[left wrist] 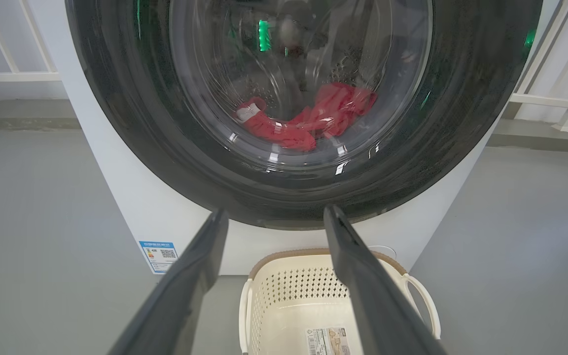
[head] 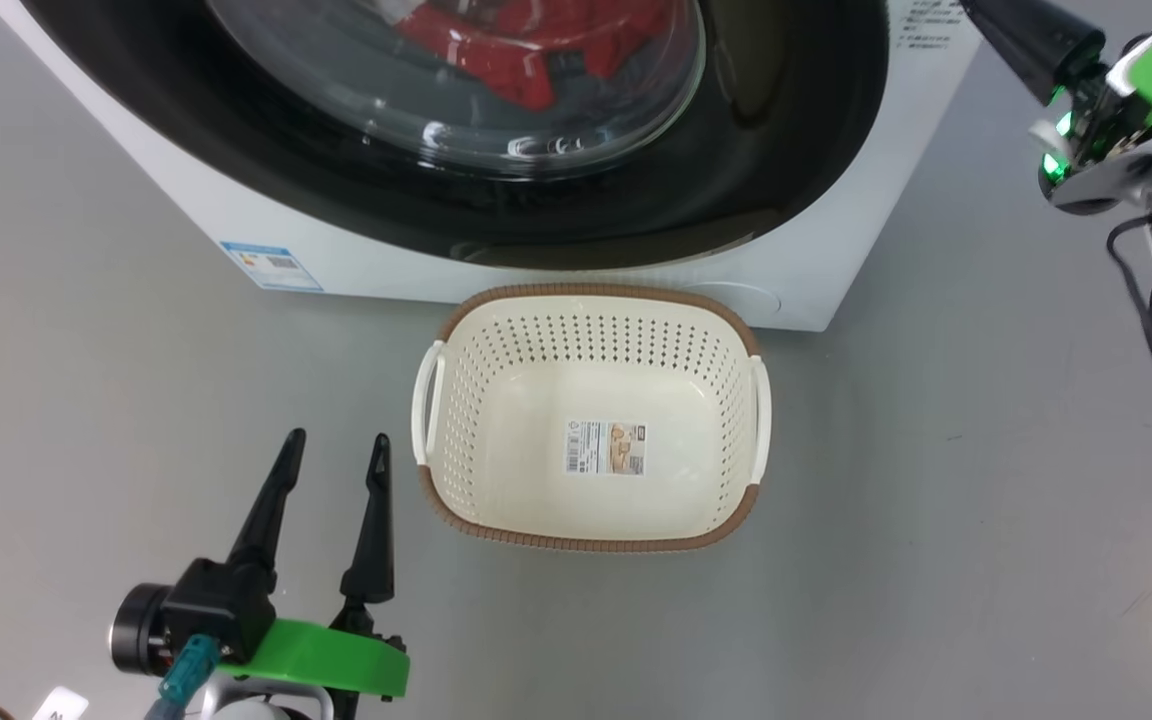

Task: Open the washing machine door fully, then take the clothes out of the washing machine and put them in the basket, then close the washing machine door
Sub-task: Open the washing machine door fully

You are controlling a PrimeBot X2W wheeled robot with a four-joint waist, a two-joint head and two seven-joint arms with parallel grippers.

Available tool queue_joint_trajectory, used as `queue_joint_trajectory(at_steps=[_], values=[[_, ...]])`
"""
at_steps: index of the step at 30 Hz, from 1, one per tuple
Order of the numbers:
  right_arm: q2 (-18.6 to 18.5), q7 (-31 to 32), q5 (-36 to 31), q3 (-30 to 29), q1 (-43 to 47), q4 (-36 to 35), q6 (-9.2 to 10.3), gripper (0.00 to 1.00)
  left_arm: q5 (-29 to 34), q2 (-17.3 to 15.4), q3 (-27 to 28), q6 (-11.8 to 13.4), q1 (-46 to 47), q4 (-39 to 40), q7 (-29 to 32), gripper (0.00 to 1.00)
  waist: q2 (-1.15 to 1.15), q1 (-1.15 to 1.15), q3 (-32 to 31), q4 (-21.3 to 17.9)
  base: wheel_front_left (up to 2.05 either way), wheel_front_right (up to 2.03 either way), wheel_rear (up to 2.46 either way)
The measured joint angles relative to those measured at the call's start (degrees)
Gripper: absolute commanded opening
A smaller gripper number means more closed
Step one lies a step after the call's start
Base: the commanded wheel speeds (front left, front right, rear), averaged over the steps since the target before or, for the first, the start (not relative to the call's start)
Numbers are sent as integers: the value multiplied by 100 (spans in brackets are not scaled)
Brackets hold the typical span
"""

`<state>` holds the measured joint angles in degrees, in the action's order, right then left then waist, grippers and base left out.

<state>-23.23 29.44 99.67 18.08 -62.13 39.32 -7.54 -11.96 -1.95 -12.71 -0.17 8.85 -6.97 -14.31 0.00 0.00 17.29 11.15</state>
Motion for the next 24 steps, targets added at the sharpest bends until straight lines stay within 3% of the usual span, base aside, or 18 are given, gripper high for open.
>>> queue_joint_trajectory(at_steps=[10, 24], values=[[88, 786, 160, -45, -630, 695, 0, 0, -87, 2, -156, 45, 255, 18, 0, 100, 0, 0, 291, 89, 0, 0, 0], [156, 1089, 68, -23, -1105, 1202, 14, 0, -179, 5, -275, 68, 461, 11, 0, 100, 0, 0, 421, 235, 0, 0, 0]])
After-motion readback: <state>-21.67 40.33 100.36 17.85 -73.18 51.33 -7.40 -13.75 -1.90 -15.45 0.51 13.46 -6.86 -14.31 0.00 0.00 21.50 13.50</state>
